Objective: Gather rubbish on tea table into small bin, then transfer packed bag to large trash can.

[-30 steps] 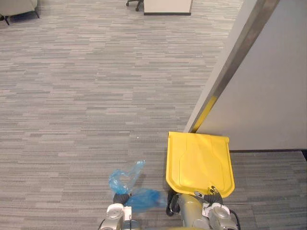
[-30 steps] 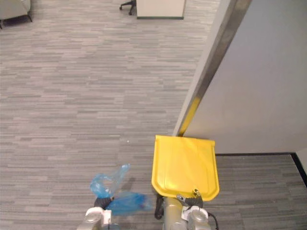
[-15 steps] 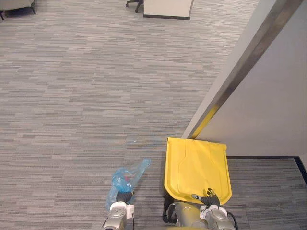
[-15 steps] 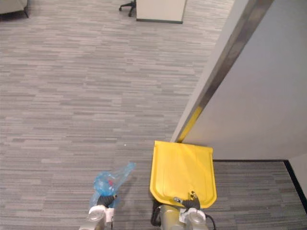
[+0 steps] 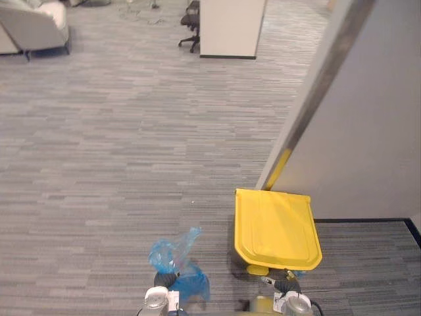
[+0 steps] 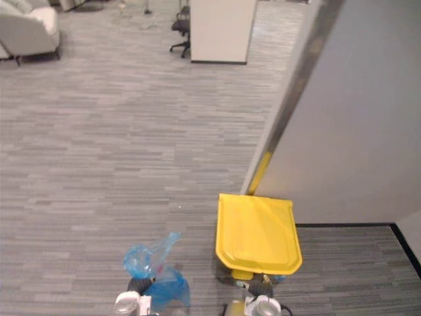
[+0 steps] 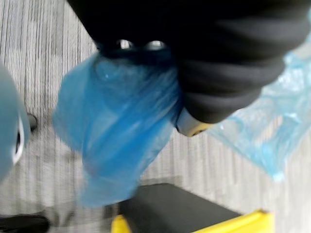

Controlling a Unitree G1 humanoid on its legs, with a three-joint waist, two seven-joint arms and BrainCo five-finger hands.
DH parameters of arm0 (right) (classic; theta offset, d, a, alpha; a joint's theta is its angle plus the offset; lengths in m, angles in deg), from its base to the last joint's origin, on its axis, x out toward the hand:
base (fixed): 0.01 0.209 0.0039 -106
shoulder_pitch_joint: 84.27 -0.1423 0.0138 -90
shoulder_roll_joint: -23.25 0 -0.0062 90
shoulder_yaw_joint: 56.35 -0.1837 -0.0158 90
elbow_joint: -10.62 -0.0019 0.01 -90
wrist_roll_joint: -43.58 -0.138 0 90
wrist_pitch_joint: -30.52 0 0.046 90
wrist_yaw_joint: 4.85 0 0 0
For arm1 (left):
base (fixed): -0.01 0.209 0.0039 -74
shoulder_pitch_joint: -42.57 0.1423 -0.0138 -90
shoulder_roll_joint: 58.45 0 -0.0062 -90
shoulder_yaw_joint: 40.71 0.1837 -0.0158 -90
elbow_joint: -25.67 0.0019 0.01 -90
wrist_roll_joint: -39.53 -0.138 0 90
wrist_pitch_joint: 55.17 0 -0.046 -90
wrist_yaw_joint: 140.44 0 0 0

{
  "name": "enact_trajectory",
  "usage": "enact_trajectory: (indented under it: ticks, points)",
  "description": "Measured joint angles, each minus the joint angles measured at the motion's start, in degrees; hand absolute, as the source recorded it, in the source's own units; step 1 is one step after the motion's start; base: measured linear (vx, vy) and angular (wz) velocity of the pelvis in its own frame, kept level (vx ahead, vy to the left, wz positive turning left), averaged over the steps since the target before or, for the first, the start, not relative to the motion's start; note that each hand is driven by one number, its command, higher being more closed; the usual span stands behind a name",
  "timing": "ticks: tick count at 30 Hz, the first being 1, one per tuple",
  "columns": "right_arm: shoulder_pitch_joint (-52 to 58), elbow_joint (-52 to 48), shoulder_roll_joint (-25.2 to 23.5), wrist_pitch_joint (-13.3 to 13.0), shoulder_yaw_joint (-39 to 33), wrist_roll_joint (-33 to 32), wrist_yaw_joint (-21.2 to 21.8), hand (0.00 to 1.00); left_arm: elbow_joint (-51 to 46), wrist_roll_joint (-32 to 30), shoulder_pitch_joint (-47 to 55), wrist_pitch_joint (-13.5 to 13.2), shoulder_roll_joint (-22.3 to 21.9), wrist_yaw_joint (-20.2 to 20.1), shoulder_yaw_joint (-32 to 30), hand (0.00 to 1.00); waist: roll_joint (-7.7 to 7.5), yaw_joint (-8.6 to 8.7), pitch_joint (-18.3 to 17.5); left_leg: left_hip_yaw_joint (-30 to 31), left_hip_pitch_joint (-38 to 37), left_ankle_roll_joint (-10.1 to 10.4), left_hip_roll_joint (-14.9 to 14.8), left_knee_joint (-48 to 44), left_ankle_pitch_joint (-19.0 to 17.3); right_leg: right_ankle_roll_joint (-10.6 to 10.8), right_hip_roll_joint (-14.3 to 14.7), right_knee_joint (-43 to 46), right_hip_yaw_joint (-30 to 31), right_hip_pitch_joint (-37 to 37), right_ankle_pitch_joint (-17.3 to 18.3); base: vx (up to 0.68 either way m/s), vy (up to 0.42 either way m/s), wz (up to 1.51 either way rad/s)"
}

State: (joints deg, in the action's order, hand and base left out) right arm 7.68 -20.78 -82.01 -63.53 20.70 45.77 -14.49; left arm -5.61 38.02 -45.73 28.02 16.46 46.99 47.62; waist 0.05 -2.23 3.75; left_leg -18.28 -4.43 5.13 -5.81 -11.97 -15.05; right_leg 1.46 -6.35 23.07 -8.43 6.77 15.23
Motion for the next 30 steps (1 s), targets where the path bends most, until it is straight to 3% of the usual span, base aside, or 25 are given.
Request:
enact_trajectory:
  ticks: [2, 9, 13, 15, 18, 20, 22, 30]
  points:
    - [-0.9, 1.2, 1.3, 0.2, -0.4, -0.1, -0.1, 0.0, 0.7, 0.5, -0.3, 0.1, -0.9, -0.1, 1.1, 1.0, 1.46, 0.33, 0.6, 0.1, 0.9, 0.2, -1.2, -0.1, 1.3, -1.0, 1.9, -3.5, 1.1, 0.0, -2.5, -0.06, -0.115, -0.45]
    - [0.4, 2.2, 1.8, 0.1, -0.6, -0.6, -0.5, 0.0, 1.6, 0.5, -0.9, 0.0, 0.1, -0.2, 1.6, 1.0, 0.42, 1.49, 1.4, 1.8, 2.5, 0.6, -3.8, -5.5, 2.1, -2.1, 4.7, -8.1, 2.8, -2.2, -5.8, -0.1, -0.082, -0.18]
    - [-0.3, 3.1, 2.1, 0.0, -1.3, -1.0, -0.4, 0.0, 1.6, 0.5, -1.1, 0.0, 0.1, -0.3, 1.7, 1.0, 1.81, 1.36, 2.2, 9.3, 3.2, 0.5, -1.9, -4.0, 2.2, -1.3, 5.7, -12.5, 6.8, -1.7, -10.3, -0.11, 0.063, -0.5]
    - [-0.8, 3.3, 2.5, 0.0, -1.6, -1.0, -0.4, 0.0, 1.8, 0.6, -1.0, 0.0, 0.4, -0.4, 1.7, 1.0, 2.48, 1.31, 2.6, 9.6, 2.2, 0.4, -1.2, -1.4, 2.2, -0.8, 6.0, -14.9, 9.2, -1.4, -12.7, -0.1, 0.134, -0.62]
    - [-1.5, 3.2, 1.9, 0.1, -1.6, -0.9, -0.4, 0.0, 2.3, 0.5, -1.3, 0.0, 1.2, -0.8, 1.6, 1.0, 1.59, 1.24, 3.2, 6.6, 2.2, -0.3, 0.0, 1.6, 1.8, 0.2, 6.1, -17.0, 14.1, 1.4, -16.7, -0.12, 0.131, -0.75]
    - [-2.0, 2.7, 1.3, 0.0, -1.1, -0.9, -0.4, 0.0, 2.6, 0.5, -1.5, 0.0, 2.5, -1.1, 1.6, 1.0, 0.32, 0.92, 4.4, 2.7, 1.6, -1.1, 0.4, 0.7, 1.3, 0.9, 5.9, -14.6, 16.7, 3.6, -17.1, -0.15, 0.073, -0.88]
    - [-1.9, 1.8, 1.2, -0.1, -0.9, -0.9, -0.4, 0.0, 2.6, 0.6, -1.7, 0.0, 2.5, -1.1, 1.6, 1.0, -0.03, 1.44, 4.5, 2.4, 2.0, -1.2, 1.0, 0.6, 1.2, 0.8, 5.2, -13.2, 16.5, 4.5, -16.2, -0.11, 0.026, -0.2]
    - [-0.8, 1.1, 1.5, 0.0, -1.7, -0.6, -0.4, 0.0, 2.1, 0.5, -1.9, -0.1, 1.1, -1.1, 0.8, 1.0, 0.8, 1.62, 4.4, 5.5, 2.0, -0.7, -0.3, 0.7, 1.1, 0.4, 5.0, -17.5, 11.7, 1.5, -16.9, 0.03, -0.005, 0.21]
